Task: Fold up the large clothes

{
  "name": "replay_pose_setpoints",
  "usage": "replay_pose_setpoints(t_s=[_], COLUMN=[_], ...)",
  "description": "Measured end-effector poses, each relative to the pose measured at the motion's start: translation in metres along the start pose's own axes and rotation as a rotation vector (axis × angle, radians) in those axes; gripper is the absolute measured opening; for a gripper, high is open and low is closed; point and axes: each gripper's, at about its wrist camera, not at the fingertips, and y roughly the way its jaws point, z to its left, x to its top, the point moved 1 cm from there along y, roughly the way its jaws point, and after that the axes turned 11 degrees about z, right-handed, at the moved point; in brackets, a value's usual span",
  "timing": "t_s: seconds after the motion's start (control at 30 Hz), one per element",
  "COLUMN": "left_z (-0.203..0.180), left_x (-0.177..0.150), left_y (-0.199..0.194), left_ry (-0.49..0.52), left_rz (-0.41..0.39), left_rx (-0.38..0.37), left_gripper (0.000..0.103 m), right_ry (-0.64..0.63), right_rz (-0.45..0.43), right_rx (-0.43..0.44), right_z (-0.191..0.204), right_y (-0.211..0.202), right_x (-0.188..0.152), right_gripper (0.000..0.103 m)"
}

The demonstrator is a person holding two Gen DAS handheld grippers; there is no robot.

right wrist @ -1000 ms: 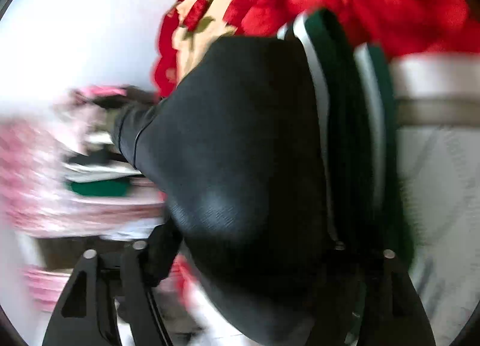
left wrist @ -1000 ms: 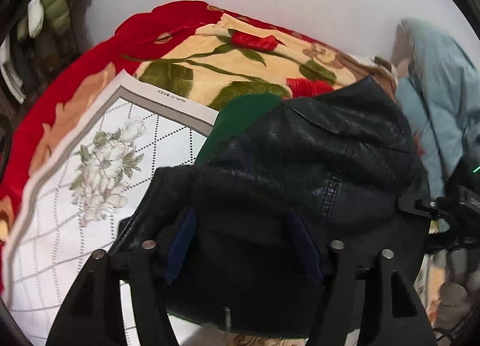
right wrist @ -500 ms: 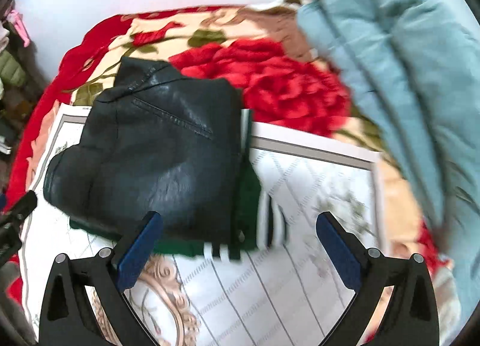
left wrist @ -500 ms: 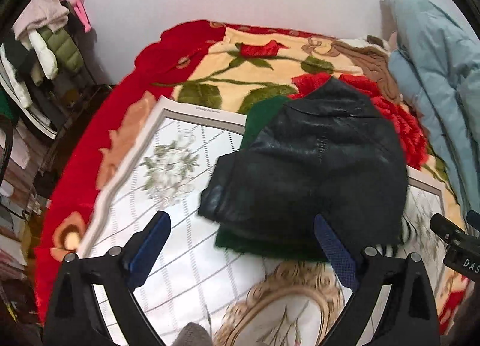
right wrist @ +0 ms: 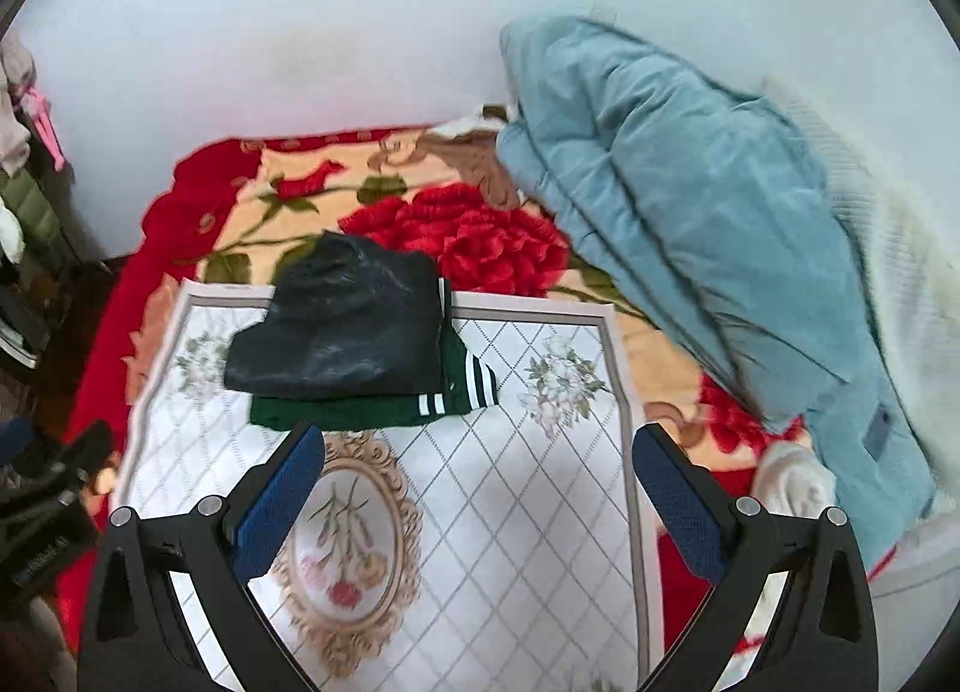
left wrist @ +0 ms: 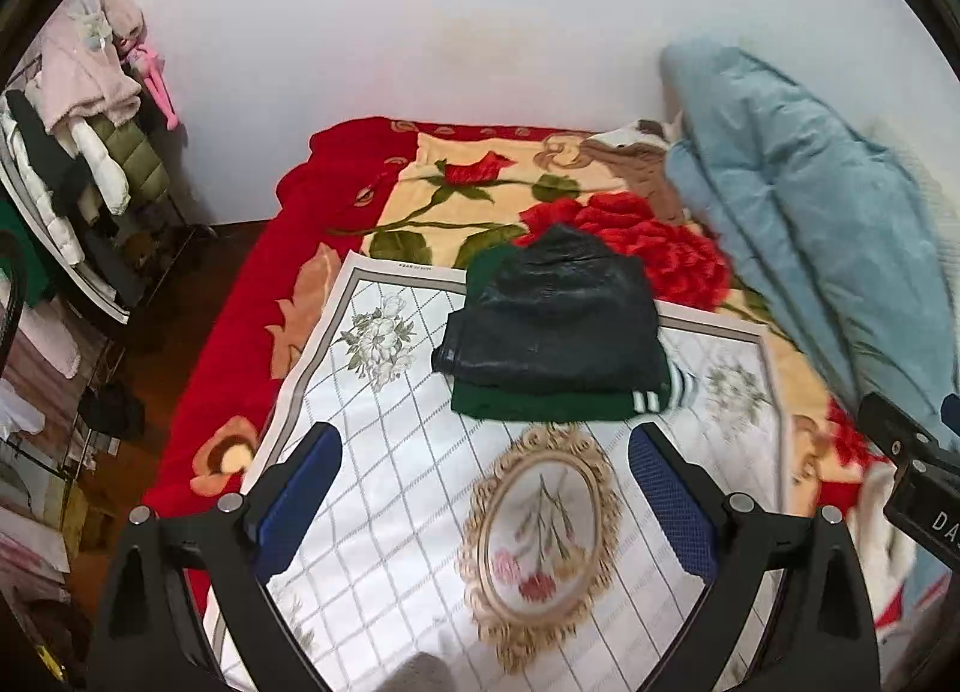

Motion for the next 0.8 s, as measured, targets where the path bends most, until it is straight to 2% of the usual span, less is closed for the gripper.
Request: replay_pose_setpoints(t_s=[0.23, 0.4, 0.57, 0.8], left_z=[0.008, 0.007, 0.005, 0.000], left_x=[-0.031, -0.049, -0.058, -0.070], left_y=[-0.107, -0.164, -0.193, -0.218], left_ry=[0.011, -0.012, -0.019, -0.025], left_rz=[-0.062, -0.110, -0.146, -0.184], left_rx=[0.009, 0.015, 0.004, -0.001], left_gripper=[0.098, 0.098, 0.098, 0.098], right_ry=[0.012, -0.020, -0.022, -0.026], right_rz=[-0.044, -0.110, -0.147, -0.207], right_rx=[-0.003, 0.002, 0.011, -0.010], right_z=[-0.016, -0.023, -0.033, -0.046], right_y=[-0.125, -0.202, -0.252, -0.299], right_x=[-0.040, -0.063, -0.078, -0.089], right_gripper=[0.103, 0.103, 0.103, 0.103])
